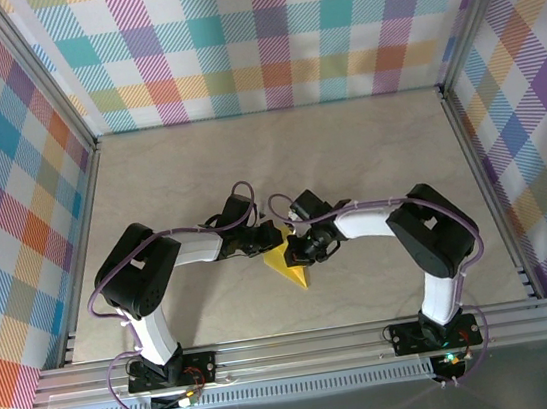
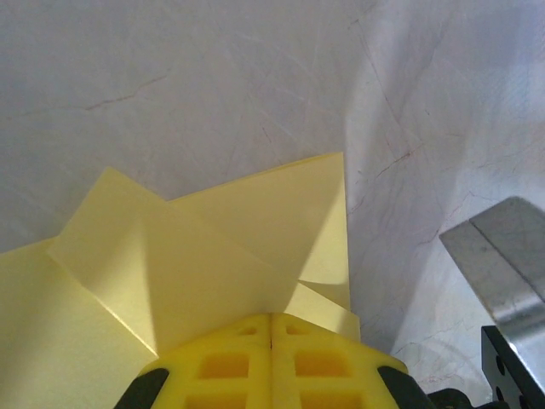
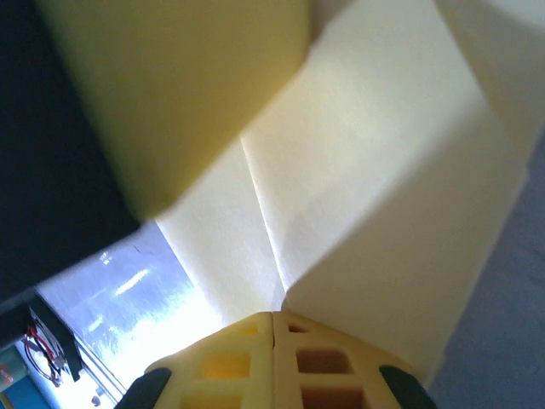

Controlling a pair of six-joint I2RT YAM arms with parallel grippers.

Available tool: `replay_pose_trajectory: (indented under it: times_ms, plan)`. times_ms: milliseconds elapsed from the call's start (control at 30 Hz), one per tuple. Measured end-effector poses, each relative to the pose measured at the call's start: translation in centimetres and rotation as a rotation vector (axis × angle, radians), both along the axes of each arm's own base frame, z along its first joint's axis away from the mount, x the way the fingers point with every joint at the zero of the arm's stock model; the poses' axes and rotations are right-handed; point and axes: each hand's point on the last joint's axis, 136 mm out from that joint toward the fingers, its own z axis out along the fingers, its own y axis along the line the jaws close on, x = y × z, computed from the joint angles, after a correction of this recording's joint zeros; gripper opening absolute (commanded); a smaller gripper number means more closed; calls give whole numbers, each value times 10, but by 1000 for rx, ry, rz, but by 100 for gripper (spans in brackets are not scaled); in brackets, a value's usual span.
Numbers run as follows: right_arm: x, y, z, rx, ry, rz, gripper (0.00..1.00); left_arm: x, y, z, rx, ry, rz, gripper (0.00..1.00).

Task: Fold a paper plane with a square sheet of paper (fold left side to right side)

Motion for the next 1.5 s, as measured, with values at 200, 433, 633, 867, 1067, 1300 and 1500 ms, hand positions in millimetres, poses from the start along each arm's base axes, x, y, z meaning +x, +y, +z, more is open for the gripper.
replay_pose_trajectory:
  times_ms: [200, 433, 633, 867, 1067, 1300, 1500]
  plan:
    - [-11, -6, 0, 1, 16, -4, 0, 0, 0, 0, 2, 0, 1, 0]
    - [-21, -13, -1, -2, 27, -11, 0, 0, 1, 0, 3, 1, 2, 0]
    - [-31, -20, -1, -6, 43, -22, 0, 0, 1, 0, 6, 1, 3, 0]
    - [-36, -25, -2, -12, 50, -25, 0, -1, 2, 0, 15, 7, 6, 0]
    - [-42, -30, -2, -19, 51, -27, 0, -1, 2, 0, 17, 10, 6, 0]
    - [-47, -35, -2, -24, 56, -37, 0, -2, 3, -1, 22, 15, 3, 0]
    - [-50, -38, -2, -25, 58, -48, 0, -2, 3, -1, 25, 19, 3, 0]
